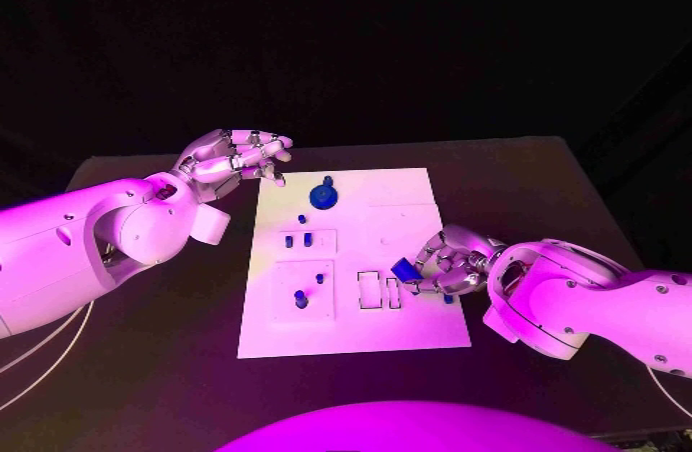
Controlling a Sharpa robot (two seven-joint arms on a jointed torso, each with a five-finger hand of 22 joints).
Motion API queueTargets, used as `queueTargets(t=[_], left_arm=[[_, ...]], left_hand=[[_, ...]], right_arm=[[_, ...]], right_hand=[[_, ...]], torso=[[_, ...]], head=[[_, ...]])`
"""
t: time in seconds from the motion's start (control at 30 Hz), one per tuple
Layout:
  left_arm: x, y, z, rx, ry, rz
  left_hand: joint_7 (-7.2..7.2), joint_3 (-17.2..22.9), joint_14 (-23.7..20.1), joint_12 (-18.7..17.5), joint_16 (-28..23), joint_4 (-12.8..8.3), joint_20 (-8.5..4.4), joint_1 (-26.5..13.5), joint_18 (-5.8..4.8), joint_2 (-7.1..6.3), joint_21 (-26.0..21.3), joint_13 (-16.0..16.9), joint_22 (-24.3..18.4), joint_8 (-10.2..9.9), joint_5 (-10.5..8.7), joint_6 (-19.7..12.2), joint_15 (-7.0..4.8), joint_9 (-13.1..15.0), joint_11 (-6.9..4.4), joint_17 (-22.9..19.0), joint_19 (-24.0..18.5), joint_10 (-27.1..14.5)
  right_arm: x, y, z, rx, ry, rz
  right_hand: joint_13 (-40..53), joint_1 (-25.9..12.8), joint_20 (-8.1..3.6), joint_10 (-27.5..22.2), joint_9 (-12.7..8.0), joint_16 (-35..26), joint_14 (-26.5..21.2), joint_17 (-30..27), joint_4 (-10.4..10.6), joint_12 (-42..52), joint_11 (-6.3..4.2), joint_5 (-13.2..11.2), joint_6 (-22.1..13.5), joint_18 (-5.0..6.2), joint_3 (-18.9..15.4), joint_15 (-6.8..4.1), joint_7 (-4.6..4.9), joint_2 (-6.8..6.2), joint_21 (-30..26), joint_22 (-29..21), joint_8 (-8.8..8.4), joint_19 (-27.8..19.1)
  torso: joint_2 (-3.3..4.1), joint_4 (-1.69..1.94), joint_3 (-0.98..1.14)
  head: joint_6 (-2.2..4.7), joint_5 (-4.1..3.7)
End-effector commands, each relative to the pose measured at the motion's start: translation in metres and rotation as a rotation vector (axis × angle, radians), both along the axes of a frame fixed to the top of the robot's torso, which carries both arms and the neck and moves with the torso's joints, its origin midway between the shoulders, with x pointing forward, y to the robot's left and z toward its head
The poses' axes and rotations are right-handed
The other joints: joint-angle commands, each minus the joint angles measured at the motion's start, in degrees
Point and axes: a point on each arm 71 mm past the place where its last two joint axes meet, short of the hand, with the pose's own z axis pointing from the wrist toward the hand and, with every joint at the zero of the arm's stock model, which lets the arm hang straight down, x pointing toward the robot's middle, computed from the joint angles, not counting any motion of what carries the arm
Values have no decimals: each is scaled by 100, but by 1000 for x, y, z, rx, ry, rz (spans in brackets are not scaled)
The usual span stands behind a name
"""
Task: Assemble the parts on the task board
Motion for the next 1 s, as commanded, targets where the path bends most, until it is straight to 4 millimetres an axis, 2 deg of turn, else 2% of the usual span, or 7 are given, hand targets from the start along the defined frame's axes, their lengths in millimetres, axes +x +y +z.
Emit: queueTargets(t=[0.03, 0.37, 0.5, 0.57, 0.67, 0.83, 1.0], left_arm=[[-1, -3, 1, -12, 2, -27], [-1, -3, 0, -10, 5, -29], [-1, -4, 0, -11, 6, -31], [-1, -4, 0, -11, 6, -32], [-1, -4, 0, -12, 6, -33], [-1, -4, 0, -12, 7, -35], [-2, -3, 0, -12, 7, -35]], left_hand=[[-6, -22, -14, 18, 33, 2, -2, 21, 36, 15, -21, 5, -7, 28, 8, -38, 5, 9, 11, 7, 47, -33], [-6, -24, -15, 18, 32, 4, -3, 30, 36, 20, -25, 5, -10, 29, 9, -40, 4, 8, 11, 7, 50, -36], [-6, -24, -15, 18, 32, 4, -3, 30, 36, 20, -25, 5, -10, 29, 9, -40, 4, 8, 11, 7, 50, -36], [-6, -24, -15, 18, 32, 4, -3, 30, 36, 20, -25, 5, -10, 29, 9, -40, 4, 8, 11, 7, 50, -36], [-6, -26, -16, 20, 32, 10, -4, 45, 36, 30, -31, 6, -15, 30, 11, -42, 4, 8, 11, 6, 56, -39], [-6, -26, -16, 20, 32, 10, -4, 45, 36, 30, -31, 6, -15, 30, 11, -42, 4, 8, 11, 6, 56, -39], [-7, -28, -18, 21, 31, 16, -5, 59, 35, 41, -38, 6, -20, 33, 12, -40, 4, 9, 10, 6, 62, -42]], right_arm=[[-2, 3, 2, 50, 40, -23], [-2, 29, -4, 55, 132, 59], [-2, 37, -6, 53, 141, 72], [-1, 41, -7, 53, 138, 73], [1, 45, -7, 51, 128, 73], [6, 47, -11, 35, 123, 72], [8, 49, -16, 15, 137, 77]], right_hand=[[1507, -138, -35, 601, 138, 12, 554, 1283, -256, 21, -44, -19, 127, -111, 358, -28, -85, -4, 35, 1308, 55, 432], [1495, -496, -32, 592, 151, 4, 549, 1259, -248, 10, -36, -299, 126, -103, 556, -22, -76, -66, -12, 1296, 67, 419], [1498, -822, -23, 594, 162, 5, 550, 1262, -242, 12, -23, -463, 128, -104, 534, -11, -62, -119, -9, 1296, 79, 419], [1495, -1002, -21, 592, 172, 6, 551, 1265, -241, 9, -22, -367, 135, -105, 485, -10, -63, -134, -3, 1298, 91, 420], [1492, -1171, -21, 590, 185, 6, 551, 1266, -240, 6, -27, -444, 159, -104, 434, -12, -71, -116, -1, 1298, 113, 420], [1493, -1207, -22, 591, 192, 10, 554, 1281, -240, 7, -32, -465, 173, -106, 424, -16, -79, -107, 9, 1300, 125, 422], [1476, -1269, -26, 579, 200, 9, 553, 1279, -237, -10, -39, -489, 181, -104, 404, -22, -85, -96, -1, 1298, 135, 420]], torso=[[2, 4, -3], [10, -5, 2], [9, -6, 2], [8, -5, 2], [9, -5, -1], [11, 2, -1], [13, 3, 0]], head=[[4, 10], [-30, 39], [-41, 45], [-45, 47], [-47, 42], [-45, 16], [-69, 40]])
